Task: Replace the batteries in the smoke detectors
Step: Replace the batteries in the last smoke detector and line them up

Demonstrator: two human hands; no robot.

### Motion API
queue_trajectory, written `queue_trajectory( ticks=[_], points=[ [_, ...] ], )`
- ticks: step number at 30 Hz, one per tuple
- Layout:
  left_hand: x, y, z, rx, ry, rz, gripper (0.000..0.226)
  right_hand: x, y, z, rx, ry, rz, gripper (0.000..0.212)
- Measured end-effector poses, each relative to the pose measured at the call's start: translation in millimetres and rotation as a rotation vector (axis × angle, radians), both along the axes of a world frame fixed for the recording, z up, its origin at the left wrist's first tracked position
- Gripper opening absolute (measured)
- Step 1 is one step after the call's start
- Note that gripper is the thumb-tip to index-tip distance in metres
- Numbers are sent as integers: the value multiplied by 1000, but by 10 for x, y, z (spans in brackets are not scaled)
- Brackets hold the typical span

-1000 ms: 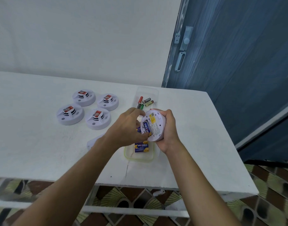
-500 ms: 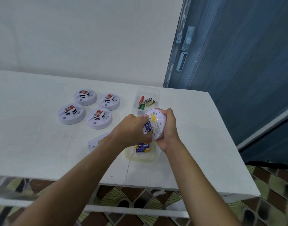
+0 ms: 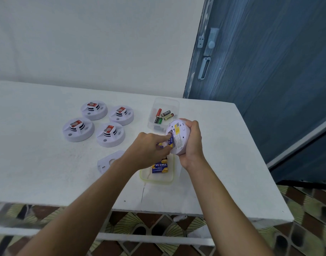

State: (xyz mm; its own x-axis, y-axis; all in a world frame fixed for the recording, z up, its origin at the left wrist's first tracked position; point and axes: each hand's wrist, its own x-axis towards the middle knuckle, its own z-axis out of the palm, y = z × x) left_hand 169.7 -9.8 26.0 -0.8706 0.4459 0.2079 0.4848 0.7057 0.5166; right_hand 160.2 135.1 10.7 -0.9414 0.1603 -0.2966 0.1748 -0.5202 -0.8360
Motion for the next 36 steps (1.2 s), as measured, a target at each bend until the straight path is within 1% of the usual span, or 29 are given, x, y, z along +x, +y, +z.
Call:
queue_trajectory(
  ticks=[3,5,7,10,11,13,15,17,21,24,27,31,36],
  points=[
    [46,64,-33,115,-95,65,29,22,-34,-14,91,18,-76,29],
    [47,102,-70,321,-218,168,29,41,-66,-27,106,39,-124,32],
    [41,134,-102,520,-365,247,28,54,-73,-14,115,81,-159,29],
    [19,147,-106,743,-584,311,21,62,-49,-13,171,152,-173,29],
    [15,152,-91,793,-649,312,20,69,-36,-14,186,158,-173,29],
    [8,152,-78,807,-709,296,18,68,-12,-8,177,151,-184,30],
    [1,131,-82,701,-669,278,15,55,16,-5,164,131,-216,33],
    [8,78,-89,508,-589,246,12,43,62,-10,145,101,-260,35],
    [67,-63,-117,35,-393,54,13,57,170,-11,103,51,-270,34],
    [136,-123,-152,-171,-324,-62,16,75,224,-13,64,50,-259,33],
    [162,-125,-182,-255,-296,-105,15,92,223,-16,33,48,-238,32],
    [157,-119,-195,-283,-266,-116,17,108,174,-19,11,35,-197,33],
    [126,-124,-202,-283,-300,-109,17,121,151,-45,-43,44,-158,33]
  ],
)
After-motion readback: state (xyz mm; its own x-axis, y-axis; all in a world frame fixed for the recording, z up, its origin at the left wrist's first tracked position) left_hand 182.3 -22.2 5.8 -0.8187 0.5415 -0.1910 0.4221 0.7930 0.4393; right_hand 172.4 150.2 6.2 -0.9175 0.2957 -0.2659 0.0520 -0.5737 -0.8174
